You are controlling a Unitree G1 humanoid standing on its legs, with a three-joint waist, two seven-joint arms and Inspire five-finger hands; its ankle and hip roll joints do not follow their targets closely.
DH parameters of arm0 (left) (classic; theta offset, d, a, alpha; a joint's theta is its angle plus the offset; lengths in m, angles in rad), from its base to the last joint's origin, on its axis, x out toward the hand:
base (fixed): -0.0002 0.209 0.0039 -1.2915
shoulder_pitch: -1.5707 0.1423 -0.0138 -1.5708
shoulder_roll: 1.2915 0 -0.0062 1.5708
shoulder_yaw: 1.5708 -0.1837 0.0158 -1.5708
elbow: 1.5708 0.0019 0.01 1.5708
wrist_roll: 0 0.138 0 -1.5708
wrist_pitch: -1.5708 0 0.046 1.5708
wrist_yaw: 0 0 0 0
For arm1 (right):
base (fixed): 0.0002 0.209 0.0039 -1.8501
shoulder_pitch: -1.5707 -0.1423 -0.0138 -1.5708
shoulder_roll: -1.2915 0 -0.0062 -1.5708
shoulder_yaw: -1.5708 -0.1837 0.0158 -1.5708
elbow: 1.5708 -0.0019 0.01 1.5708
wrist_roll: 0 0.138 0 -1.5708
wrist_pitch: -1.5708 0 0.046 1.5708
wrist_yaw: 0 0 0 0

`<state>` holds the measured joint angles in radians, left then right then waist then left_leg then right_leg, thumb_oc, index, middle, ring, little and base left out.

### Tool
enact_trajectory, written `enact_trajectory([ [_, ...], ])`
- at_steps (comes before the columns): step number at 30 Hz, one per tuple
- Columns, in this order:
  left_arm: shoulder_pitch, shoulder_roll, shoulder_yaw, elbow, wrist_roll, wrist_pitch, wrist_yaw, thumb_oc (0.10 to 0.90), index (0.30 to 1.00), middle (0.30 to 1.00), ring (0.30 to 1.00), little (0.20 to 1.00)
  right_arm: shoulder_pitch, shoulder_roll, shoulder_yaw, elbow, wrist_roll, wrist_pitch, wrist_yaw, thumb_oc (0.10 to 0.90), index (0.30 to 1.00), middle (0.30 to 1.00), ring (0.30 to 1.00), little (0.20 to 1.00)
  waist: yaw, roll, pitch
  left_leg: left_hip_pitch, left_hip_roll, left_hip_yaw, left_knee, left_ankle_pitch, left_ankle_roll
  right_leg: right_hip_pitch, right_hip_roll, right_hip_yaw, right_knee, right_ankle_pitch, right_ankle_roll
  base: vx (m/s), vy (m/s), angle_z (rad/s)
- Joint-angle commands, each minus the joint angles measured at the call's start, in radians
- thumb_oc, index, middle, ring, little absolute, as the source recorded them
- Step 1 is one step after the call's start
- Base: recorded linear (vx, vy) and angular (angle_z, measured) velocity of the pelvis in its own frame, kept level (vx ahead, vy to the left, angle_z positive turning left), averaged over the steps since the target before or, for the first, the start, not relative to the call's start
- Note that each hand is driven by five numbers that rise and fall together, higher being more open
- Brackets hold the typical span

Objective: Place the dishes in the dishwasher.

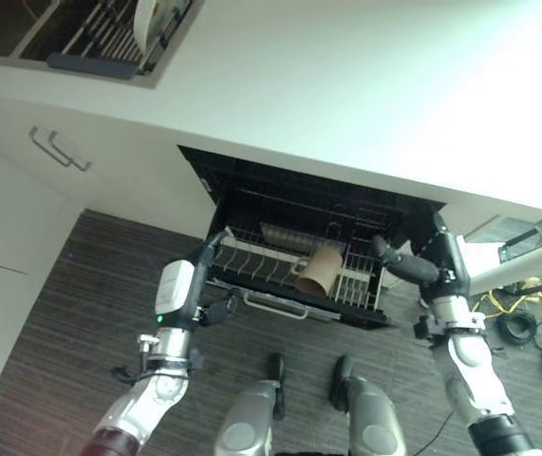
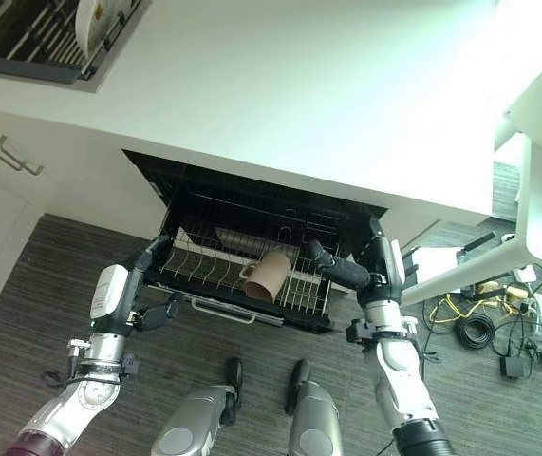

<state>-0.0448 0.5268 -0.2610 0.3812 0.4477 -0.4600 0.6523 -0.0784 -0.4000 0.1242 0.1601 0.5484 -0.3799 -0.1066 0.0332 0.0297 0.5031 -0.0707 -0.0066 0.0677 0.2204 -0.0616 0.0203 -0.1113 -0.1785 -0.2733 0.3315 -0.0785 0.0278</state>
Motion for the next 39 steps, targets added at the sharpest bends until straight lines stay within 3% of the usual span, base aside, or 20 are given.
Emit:
enact_trajectory([
  [1, 0.036, -0.008, 0.056, -0.039, -0.022, -0.062, 0.123, 0.800, 0.900, 0.900, 0.900, 0.900, -0.034, -0.020, -0.074, -0.126, 0.088, -0.226, 0.041, 0.800, 0.900, 0.900, 0.900, 0.900, -0.006, -0.015, -0.197, -0.009, 0.070, 0.034, 0.080, -0.119, -0.031, 0.069, -0.028, 0.048, -0.032, -0.065, 0.090, 0.05, 0.083, -0.15],
  [6, 0.050, -0.030, 0.134, -0.037, -0.025, -0.053, 0.193, 0.800, 0.900, 0.900, 0.900, 0.900, 0.028, 0.029, -0.127, -0.206, 0.137, -0.204, 0.086, 0.800, 0.900, 0.900, 0.900, 0.900, -0.022, -0.009, -0.237, 0.034, 0.039, 0.015, 0.080, -0.151, 0.013, 0.126, -0.018, 0.064, -0.032, -0.069, 0.092, 0.07, 0.195, -0.08],
  [10, 0.063, -0.020, 0.183, -0.068, -0.085, -0.011, 0.207, 0.800, 0.900, 0.900, 0.900, 0.900, 0.066, 0.052, -0.158, -0.235, 0.154, -0.205, 0.116, 0.800, 0.900, 0.900, 0.900, 0.900, -0.037, 0.007, -0.242, 0.040, 0.015, -0.008, 0.080, -0.172, 0.052, 0.137, -0.020, 0.082, -0.032, 0.010, 0.122, 0.03, 0.173, -0.10],
  [12, 0.074, -0.020, 0.217, -0.076, -0.114, 0.021, 0.219, 0.800, 0.900, 0.900, 0.900, 0.900, 0.079, 0.067, -0.164, -0.246, 0.147, -0.206, 0.131, 0.800, 0.900, 0.900, 0.900, 0.900, -0.038, 0.016, -0.240, 0.036, 0.007, -0.009, 0.080, -0.176, 0.065, 0.124, -0.006, 0.069, 0.020, 0.007, 0.122, -0.01, 0.143, 0.00],
  [14, 0.096, -0.025, 0.267, -0.063, -0.152, 0.050, 0.261, 0.800, 0.900, 0.900, 0.900, 0.900, 0.087, 0.068, -0.167, -0.261, 0.158, -0.188, 0.160, 0.800, 0.900, 0.900, 0.900, 0.900, -0.036, 0.014, -0.238, 0.032, -0.012, -0.014, 0.080, -0.183, 0.074, 0.112, 0.059, 0.079, 0.071, -0.037, 0.101, 0.00, 0.071, -0.04],
  [16, 0.127, -0.032, 0.307, -0.045, -0.180, 0.049, 0.297, 0.800, 0.900, 0.900, 0.900, 0.900, 0.098, 0.062, -0.170, -0.265, 0.163, -0.195, 0.195, 0.800, 0.900, 0.900, 0.900, 0.900, -0.046, 0.006, -0.236, 0.021, -0.038, -0.045, 0.080, -0.168, 0.061, 0.120, 0.161, 0.124, 0.006, -0.040, 0.065, 0.04, -0.010, -0.07],
  [19, 0.144, -0.053, 0.359, 0.019, -0.183, 0.067, 0.316, 0.800, 0.900, 0.900, 0.900, 0.900, 0.117, 0.036, -0.194, -0.264, 0.208, -0.198, 0.249, 0.800, 0.900, 0.900, 0.900, 0.900, -0.067, -0.011, -0.243, 0.036, -0.069, -0.048, 0.080, -0.158, 0.049, 0.108, 0.173, 0.173, -0.032, -0.059, 0.047, 0.04, -0.075, 0.33],
  [22, 0.160, -0.061, 0.379, 0.050, -0.233, 0.064, 0.319, 0.800, 0.900, 0.900, 0.900, 0.900, 0.121, 0.010, -0.205, -0.253, 0.291, -0.194, 0.314, 0.800, 0.900, 0.900, 0.900, 0.900, -0.068, -0.043, -0.239, 0.087, -0.084, 0.037, 0.080, -0.142, 0.046, 0.099, 0.109, 0.144, -0.032, -0.097, 0.029, 0.04, -0.056, 0.41],
  [23, 0.170, -0.075, 0.376, 0.069, -0.234, 0.058, 0.300, 0.800, 0.900, 0.900, 0.900, 0.900, 0.134, 0.002, -0.217, -0.248, 0.288, -0.214, 0.311, 0.800, 0.900, 0.900, 0.900, 0.900, -0.066, -0.065, -0.219, 0.050, -0.092, 0.053, 0.165, -0.103, 0.021, 0.111, 0.094, 0.165, -0.032, -0.100, 0.017, 0.02, -0.028, 0.37],
  [25, 0.177, -0.086, 0.375, 0.087, -0.266, 0.073, 0.243, 0.800, 0.900, 0.900, 0.900, 0.900, 0.132, -0.003, -0.225, -0.230, 0.322, -0.217, 0.319, 0.800, 0.900, 0.900, 0.900, 0.900, -0.060, -0.068, -0.198, -0.051, -0.083, 0.047, 0.326, -0.067, -0.014, 0.125, 0.097, 0.169, -0.032, -0.101, -0.002, -0.03, 0.065, 0.39],
  [26, 0.176, -0.095, 0.375, 0.108, -0.290, 0.086, 0.212, 0.800, 0.900, 0.900, 0.900, 0.900, 0.125, -0.001, -0.228, -0.223, 0.352, -0.210, 0.331, 0.800, 0.900, 0.900, 0.900, 0.900, -0.058, -0.066, -0.196, -0.073, -0.075, 0.033, 0.335, -0.057, -0.020, 0.127, 0.100, 0.183, -0.032, -0.101, -0.004, 0.01, 0.273, 0.36],
  [27, 0.170, -0.116, 0.369, 0.170, -0.359, 0.109, 0.168, 0.800, 0.900, 0.900, 0.900, 0.900, 0.106, 0.009, -0.233, -0.219, 0.341, -0.196, 0.337, 0.800, 0.900, 0.900, 0.900, 0.900, -0.056, -0.064, -0.204, -0.055, -0.034, 0.019, 0.256, -0.040, -0.026, 0.122, 0.092, 0.192, -0.032, -0.105, 0.001, 0.08, 0.529, 0.17],
  [28, 0.162, -0.152, 0.373, 0.267, -0.487, 0.119, 0.129, 0.800, 0.900, 0.900, 0.900, 0.900, 0.080, 0.010, -0.217, -0.234, 0.275, -0.191, 0.310, 0.800, 0.900, 0.900, 0.900, 0.900, -0.056, -0.054, -0.219, -0.009, 0.029, -0.005, 0.102, 0.021, -0.054, 0.118, 0.078, 0.201, -0.032, -0.116, 0.011, 0.11, 0.695, -0.19],
  [30, 0.140, -0.221, 0.402, 0.451, -0.606, 0.123, 0.023, 0.800, 0.900, 0.900, 0.900, 0.900, 0.040, -0.007, -0.198, -0.274, 0.230, -0.168, 0.252, 0.800, 0.900, 0.900, 0.900, 0.900, -0.071, -0.020, -0.230, -0.067, 0.198, -0.048, 0.080, 0.072, -0.114, 0.138, 0.063, 0.199, -0.032, -0.146, 0.022, 0.14, 0.990, -0.26],
  [31, 0.116, -0.241, 0.372, 0.558, -0.623, 0.168, -0.088, 0.800, 0.900, 0.900, 0.900, 0.900, 0.028, -0.042, -0.222, -0.310, 0.221, -0.162, 0.194, 0.800, 0.900, 0.900, 0.900, 0.900, -0.102, -0.007, -0.241, -0.077, 0.268, 0.003, 0.080, 0.025, -0.124, 0.152, 0.026, 0.168, -0.032, -0.155, 0.036, 0.15, 1.102, -0.10],
  [32, 0.105, -0.249, 0.337, 0.607, -0.612, 0.190, -0.125, 0.800, 0.900, 0.900, 0.900, 0.900, 0.035, -0.048, -0.238, -0.330, 0.204, -0.160, 0.145, 0.800, 0.900, 0.900, 0.900, 0.900, -0.112, 0.006, -0.247, -0.079, 0.266, 0.019, 0.080, -0.004, -0.129, 0.156, 0.005, 0.152, -0.032, -0.151, 0.051, 0.11, 1.045, 0.18],
  [33, 0.102, -0.268, 0.296, 0.639, -0.619, 0.274, -0.157, 0.800, 0.900, 0.900, 0.900, 0.900, 0.046, -0.051, -0.257, -0.340, 0.233, -0.174, 0.104, 0.800, 0.900, 0.900, 0.900, 0.900, -0.108, 0.010, -0.255, -0.067, 0.226, -0.008, 0.080, -0.035, -0.123, 0.152, -0.026, 0.147, -0.032, -0.129, 0.079, 0.06, 0.640, 0.70],
  [35, 0.099, -0.286, 0.267, 0.706, -0.718, 0.306, -0.244, 0.800, 0.900, 0.900, 0.900, 0.900, 0.045, -0.040, -0.256, -0.365, 0.184, -0.173, 0.054, 0.800, 0.900, 0.900, 0.900, 0.900, -0.102, 0.012, -0.260, -0.037, 0.153, -0.031, 0.080, -0.085, -0.092, 0.126, -0.065, 0.153, -0.032, -0.081, 0.117, 0.04, 0.490, 0.63],
  [37, 0.106, -0.298, 0.247, 0.725, -0.714, 0.325, -0.322, 0.800, 0.900, 0.900, 0.900, 0.900, 0.042, -0.031, -0.251, -0.386, 0.174, -0.157, 0.033, 0.800, 0.900, 0.900, 0.900, 0.900, -0.086, 0.006, -0.266, -0.032, 0.120, -0.025, 0.080, -0.110, -0.059, 0.114, -0.086, 0.139, -0.032, -0.037, 0.129, 0.02, 0.353, -0.13],
  [39, 0.124, -0.317, 0.234, 0.735, -0.752, 0.358, -0.420, 0.800, 0.900, 0.900, 0.900, 0.900, 0.027, -0.011, -0.241, -0.392, 0.169, -0.147, 0.043, 0.800, 0.900, 0.900, 0.900, 0.900, -0.065, 0.005, -0.270, -0.022, 0.117, 0.023, 0.080, -0.129, -0.034, 0.109, -0.098, 0.072, -0.032, 0.018, 0.136, -0.01, 0.281, -0.36],
])
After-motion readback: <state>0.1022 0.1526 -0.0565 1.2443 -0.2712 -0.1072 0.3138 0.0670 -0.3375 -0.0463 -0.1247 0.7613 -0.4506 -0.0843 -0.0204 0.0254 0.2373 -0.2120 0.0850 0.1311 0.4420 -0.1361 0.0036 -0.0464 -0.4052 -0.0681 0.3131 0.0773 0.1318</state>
